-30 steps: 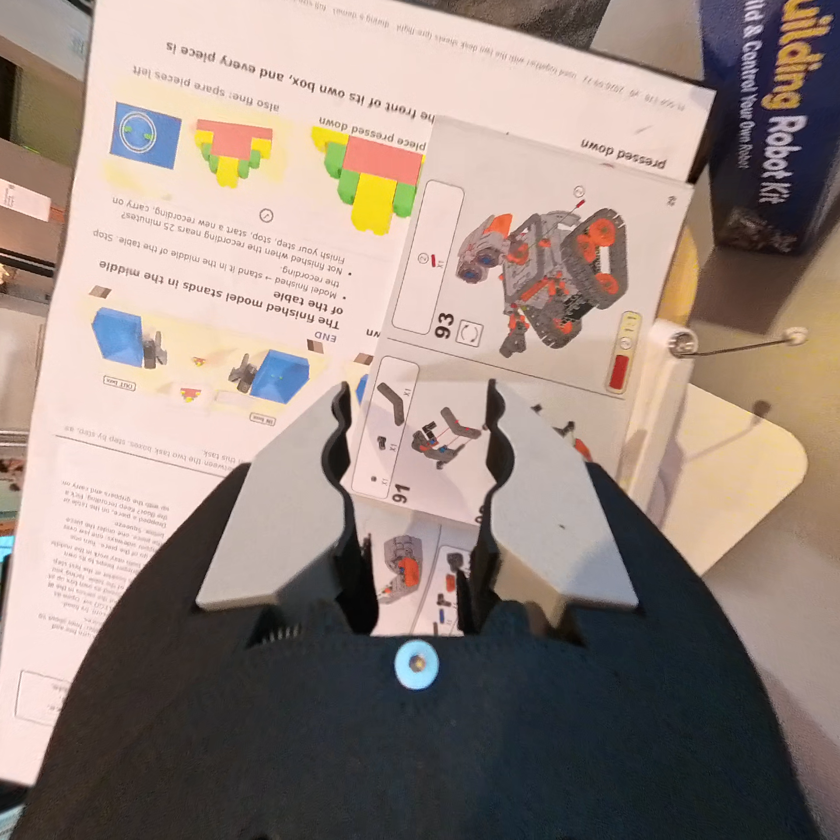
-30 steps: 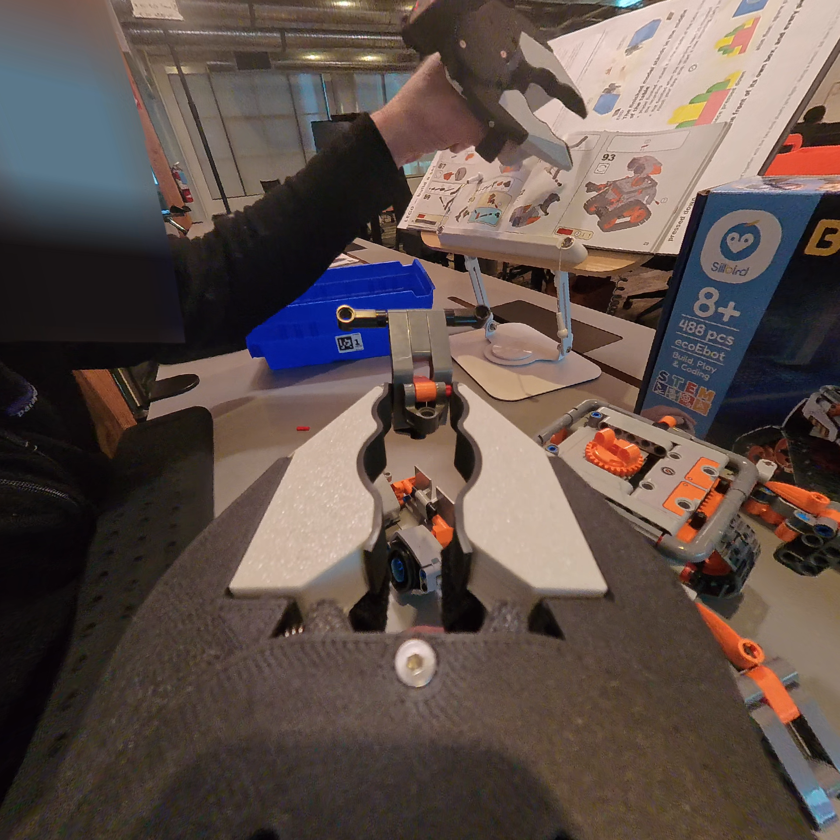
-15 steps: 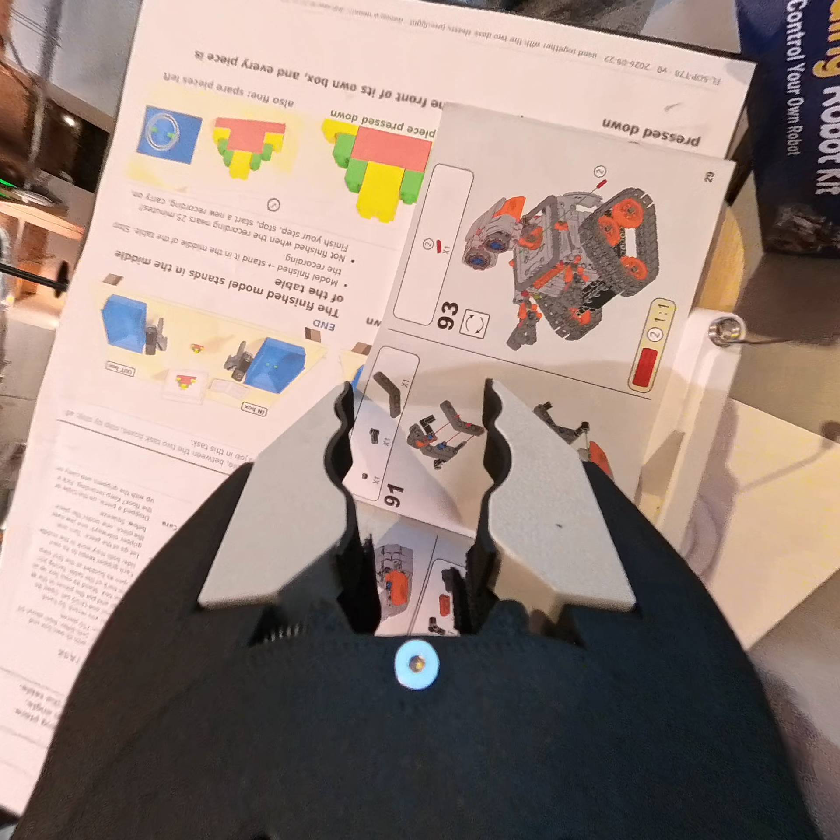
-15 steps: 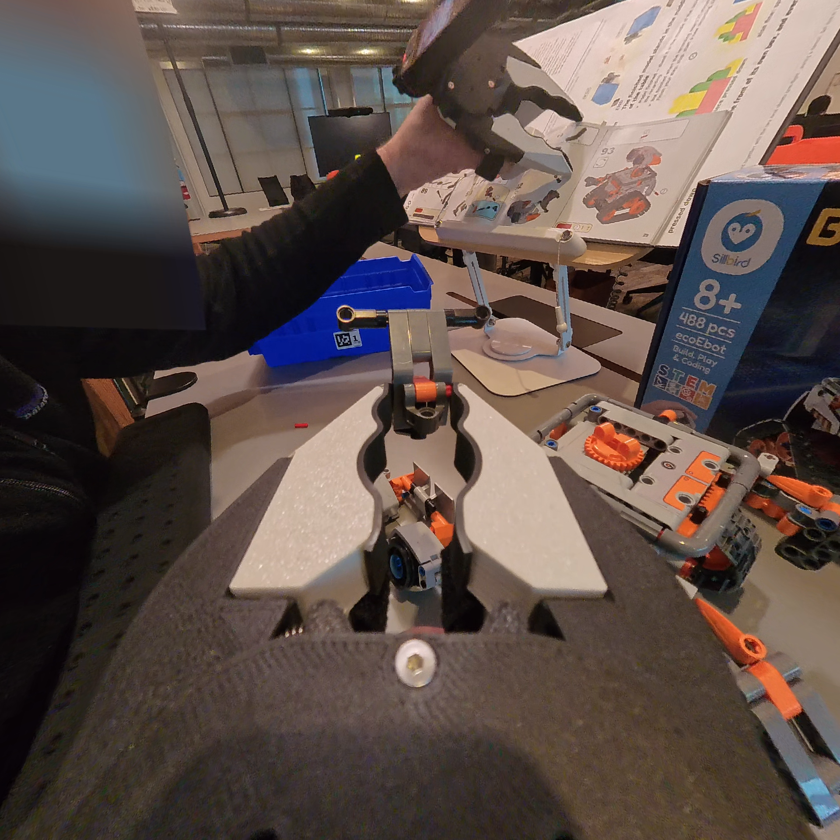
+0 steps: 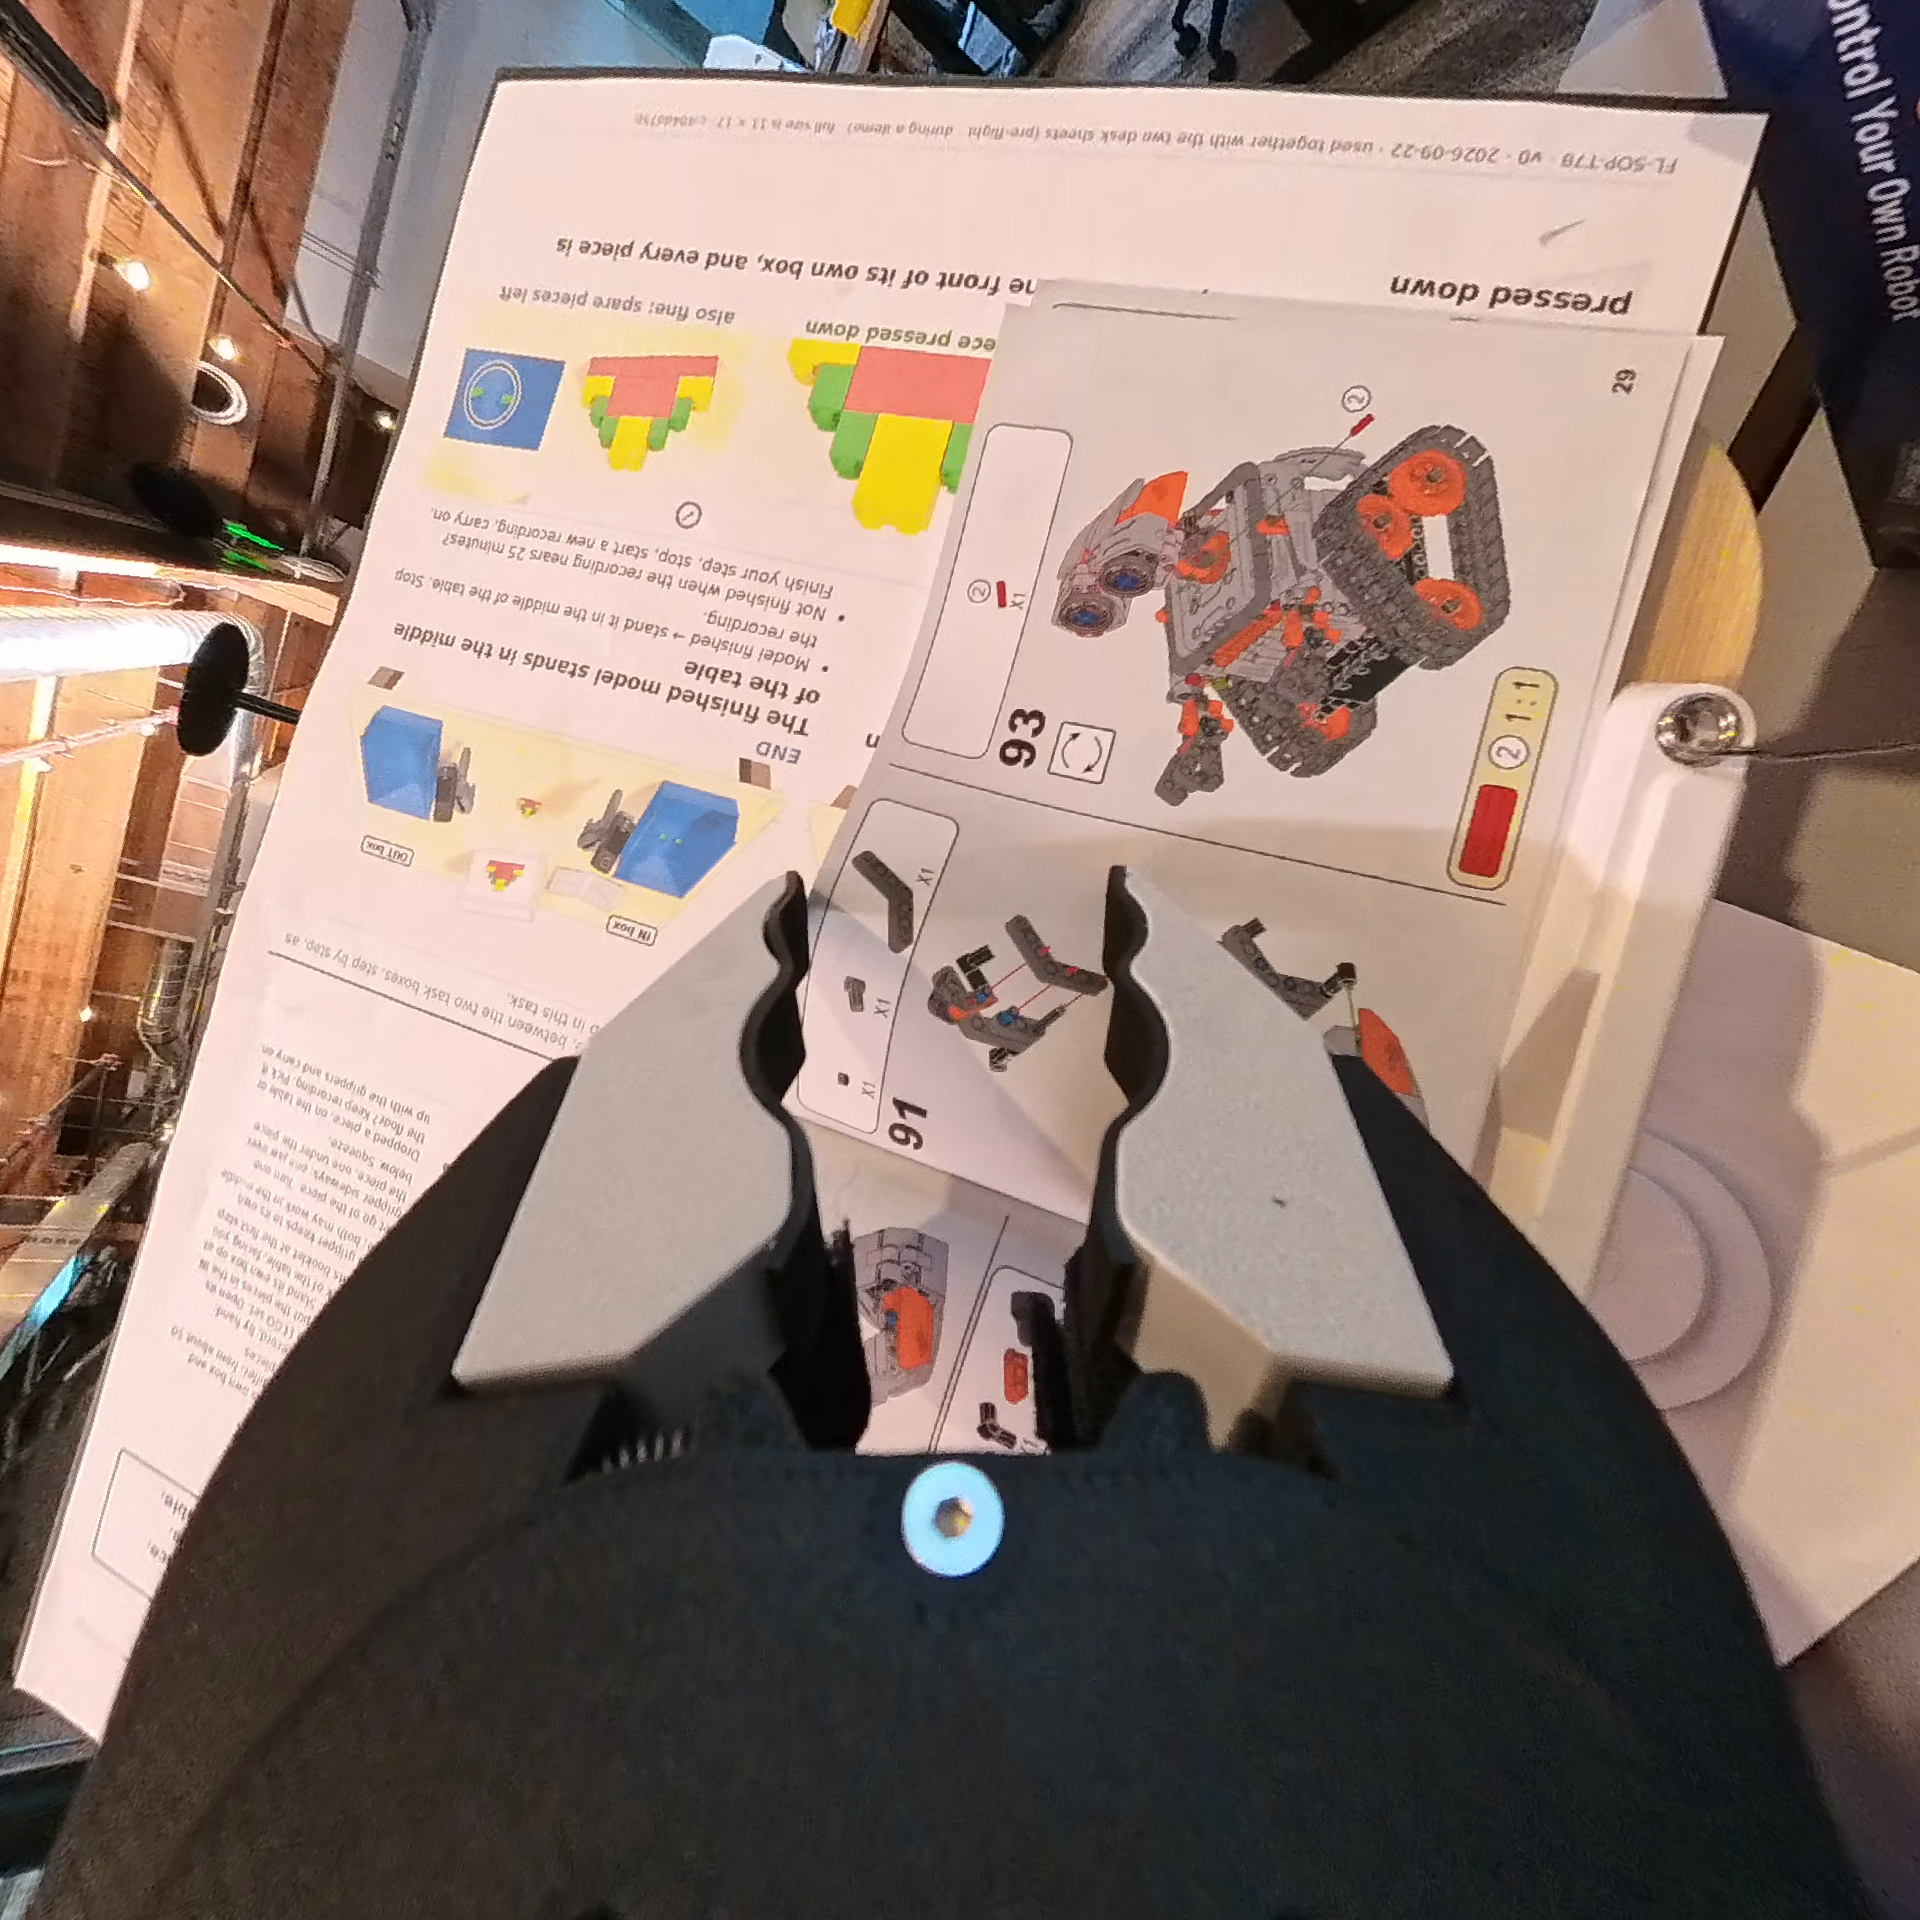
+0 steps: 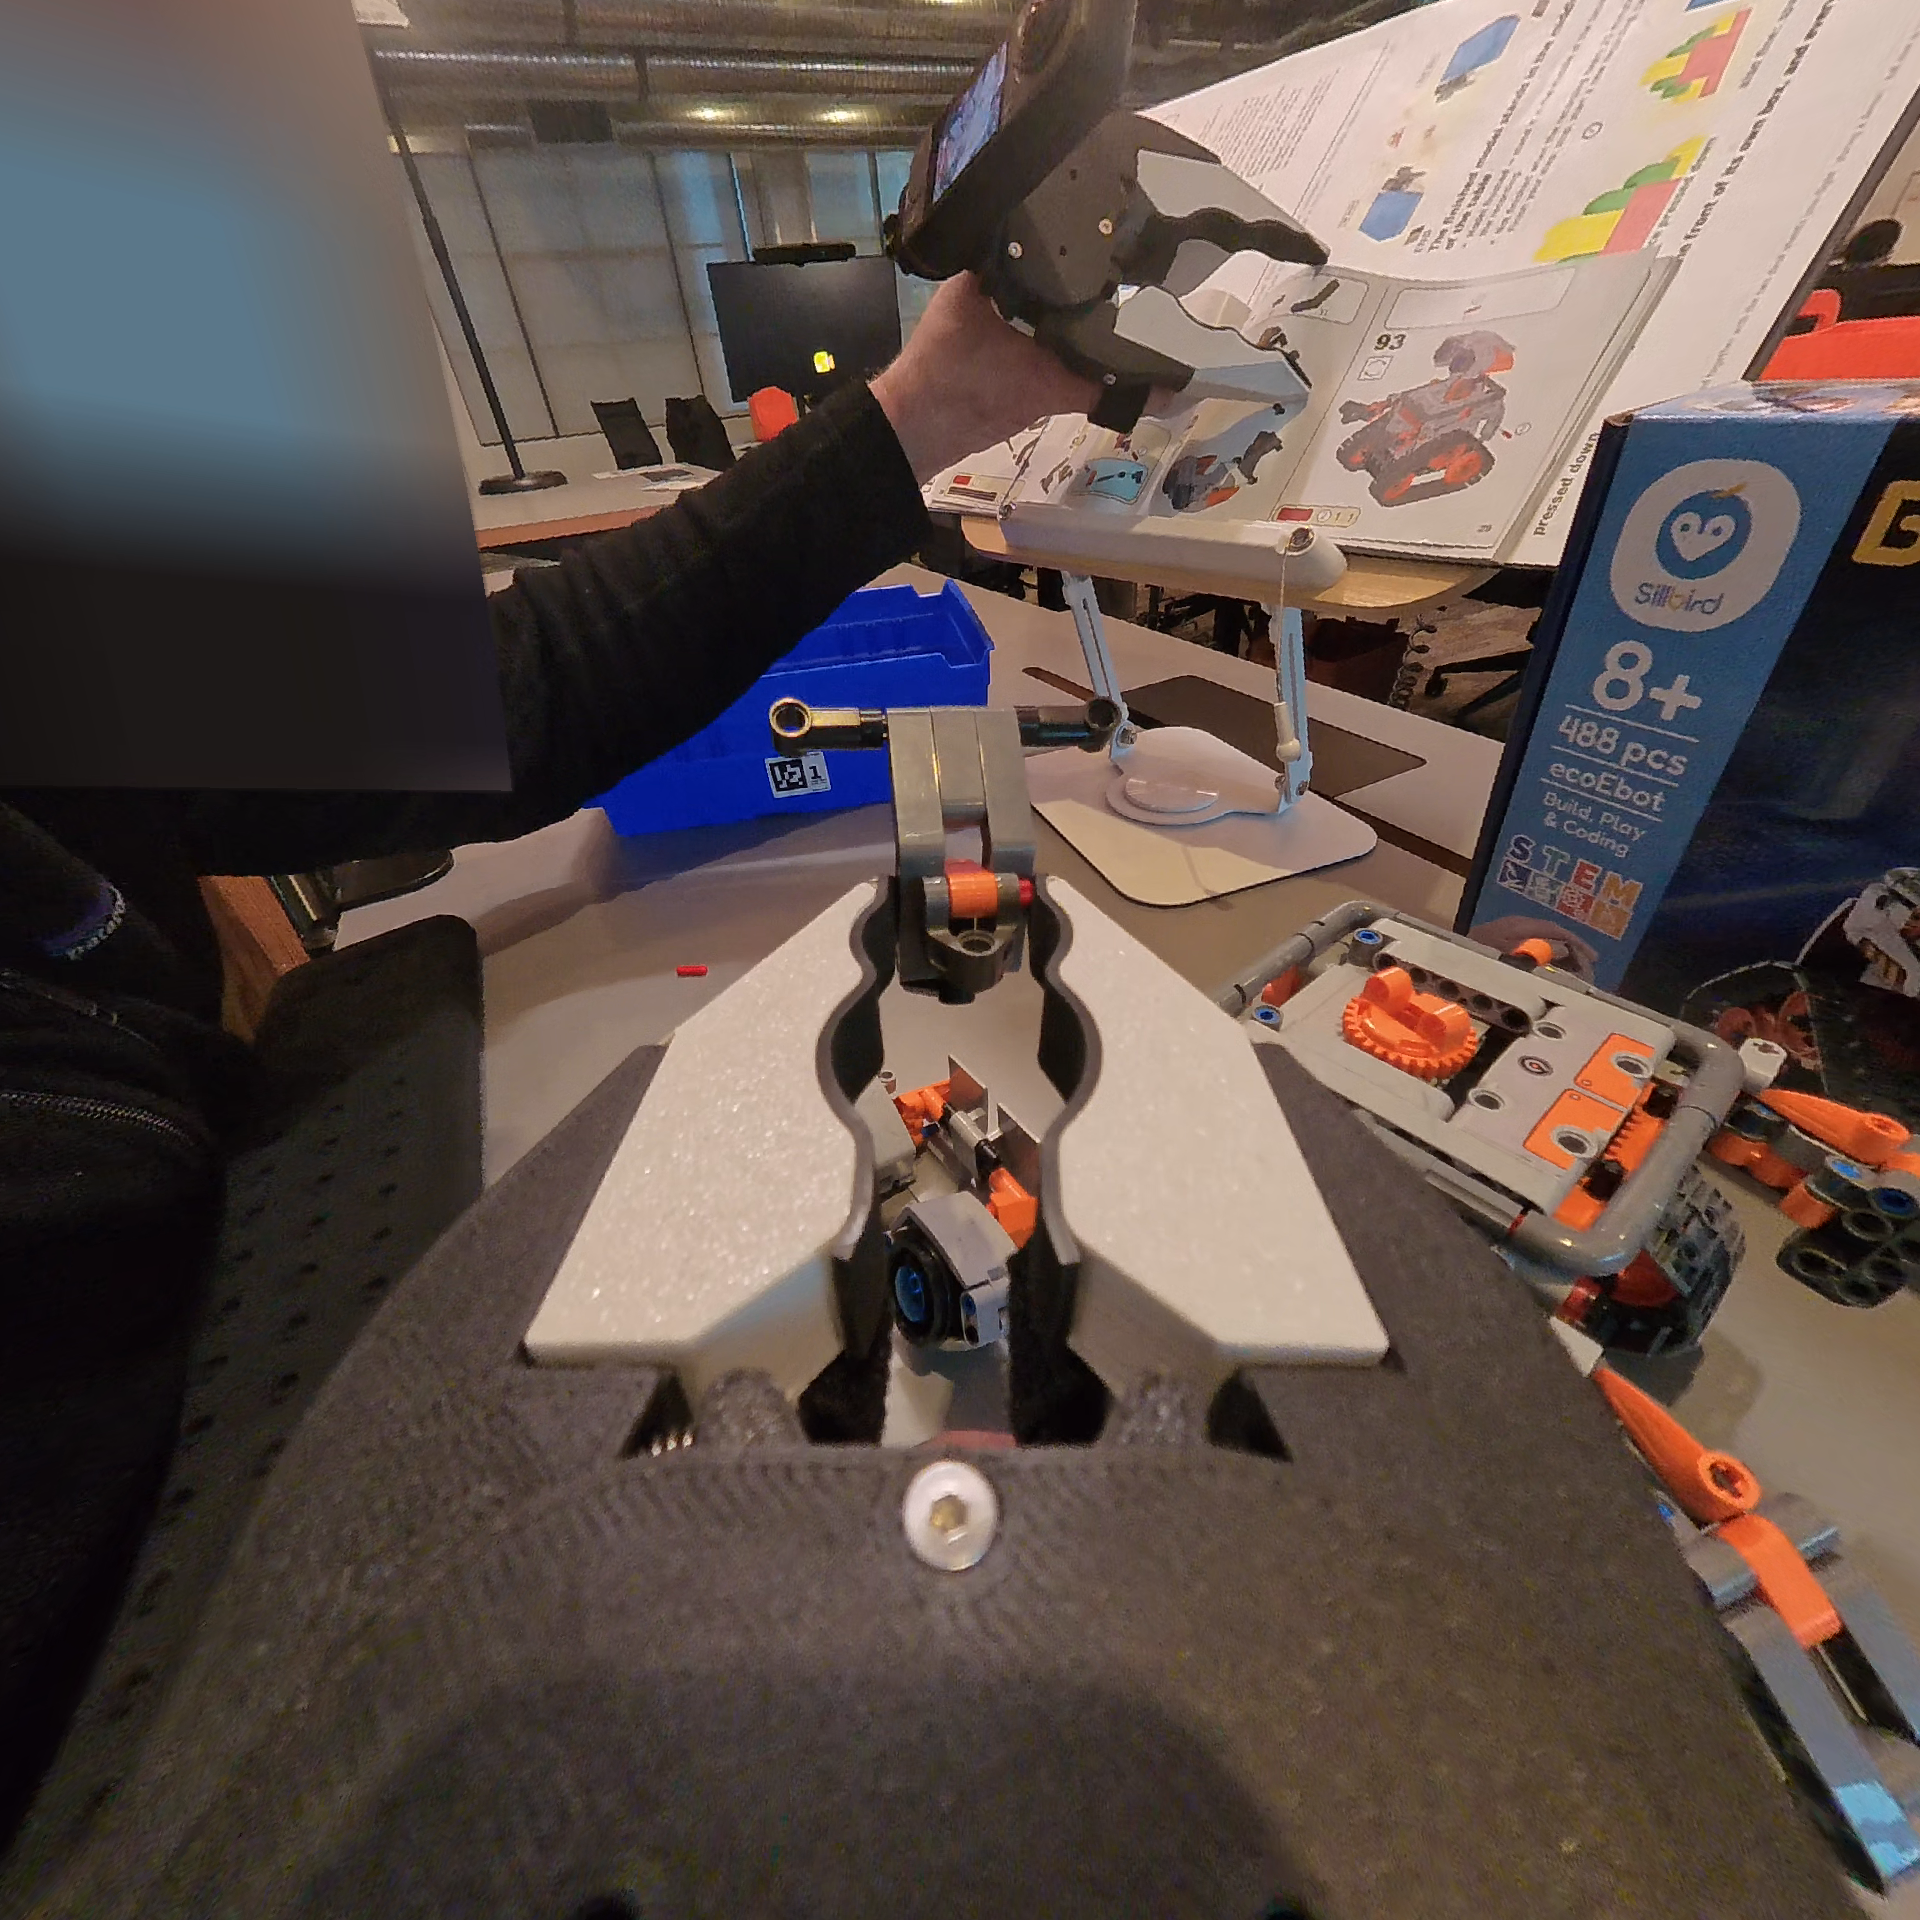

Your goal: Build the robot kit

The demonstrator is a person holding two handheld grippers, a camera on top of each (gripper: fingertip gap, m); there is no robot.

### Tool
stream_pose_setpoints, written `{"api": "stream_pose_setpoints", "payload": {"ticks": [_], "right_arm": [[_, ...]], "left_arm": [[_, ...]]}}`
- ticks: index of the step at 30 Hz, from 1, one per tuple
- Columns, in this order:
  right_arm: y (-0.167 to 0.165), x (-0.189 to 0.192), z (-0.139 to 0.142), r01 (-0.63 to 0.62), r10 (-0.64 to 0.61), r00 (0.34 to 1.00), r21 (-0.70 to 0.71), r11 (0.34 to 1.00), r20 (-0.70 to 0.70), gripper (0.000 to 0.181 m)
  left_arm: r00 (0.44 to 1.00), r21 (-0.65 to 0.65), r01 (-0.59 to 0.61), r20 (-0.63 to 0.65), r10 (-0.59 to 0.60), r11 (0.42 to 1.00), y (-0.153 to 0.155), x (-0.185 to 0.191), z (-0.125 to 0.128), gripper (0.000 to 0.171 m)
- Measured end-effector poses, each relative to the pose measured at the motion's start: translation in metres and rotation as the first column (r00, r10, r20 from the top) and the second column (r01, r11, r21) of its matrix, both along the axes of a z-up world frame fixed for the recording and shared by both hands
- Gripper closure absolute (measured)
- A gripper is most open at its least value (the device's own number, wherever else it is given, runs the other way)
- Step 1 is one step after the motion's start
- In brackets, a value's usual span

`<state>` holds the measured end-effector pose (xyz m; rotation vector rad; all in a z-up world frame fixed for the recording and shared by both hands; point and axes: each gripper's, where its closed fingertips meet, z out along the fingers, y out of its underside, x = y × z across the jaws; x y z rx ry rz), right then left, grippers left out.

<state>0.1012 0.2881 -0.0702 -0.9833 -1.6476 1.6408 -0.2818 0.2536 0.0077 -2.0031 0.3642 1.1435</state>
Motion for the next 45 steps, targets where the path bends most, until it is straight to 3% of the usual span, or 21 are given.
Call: {"api": "stream_pose_setpoints", "payload": {"ticks": [10, 15, 18, 22, 27, 33, 36, 41, 45], "right_arm": [[0.003, -0.001, 0.001, 0.007, -0.007, 1.0, 0.004, 1.0, 0.001, 0.157], [0.013, 0.002, 0.018, -0.028, 0.027, 1.0, -0.03, 0.999, -0.012, 0.158], [0.03, 0.001, 0.027, -0.054, 0.054, 0.999, -0.019, 0.998, 0.009, 0.157], [0.049, -0.005, 0.034, -0.185, 0.188, 0.981, -0.063, 0.981, 0.053, 0.157], [0.071, -0.026, 0.027, -0.314, 0.325, 0.941, -0.12, 0.942, 0.09, 0.157], [0.083, -0.043, 0.016, -0.401, 0.41, 0.905, -0.091, 0.911, 0.113, 0.157], [0.088, -0.047, 0.015, -0.44, 0.45, 0.886, -0.102, 0.892, 0.11, 0.158], [0.094, -0.055, 0.002, -0.476, 0.488, 0.861, -0.112, 0.872, 0.143, 0.158], [0.093, -0.057, -0.005, -0.496, 0.505, 0.848, -0.095, 0.863, 0.159, 0.158]], "left_arm": [[1.0, 0.014, 0.004, 0.002, -0.004, 1.0, 0.0, 0.0, 0.0, 0.114], [1.0, 0.061, 0.016, 0.009, -0.016, 0.998, -0.002, 0.007, 0.01, 0.11], [0.998, 0.106, 0.051, 0.015, -0.053, 0.993, -0.003, 0.026, 0.026, 0.105], [0.983, 0.121, 0.162, 0.061, -0.171, 0.979, 0.008, 0.075, 0.028, 0.105], [0.919, 0.046, 0.343, 0.191, -0.346, 0.938, 0.043, 0.157, -0.011, 0.103], [0.738, -0.008, 0.562, 0.457, -0.497, 0.827, 0.084, 0.255, -0.084, 0.091], [0.67, 0.018, 0.592, 0.545, -0.504, 0.806, 0.101, 0.277, -0.107, 0.087], [0.657, 0.016, 0.577, 0.585, -0.476, 0.816, 0.124, 0.285, -0.13, 0.084], [0.608, 0.056, 0.576, 0.638, -0.473, 0.815, 0.132, 0.289, -0.133, 0.08]]}}
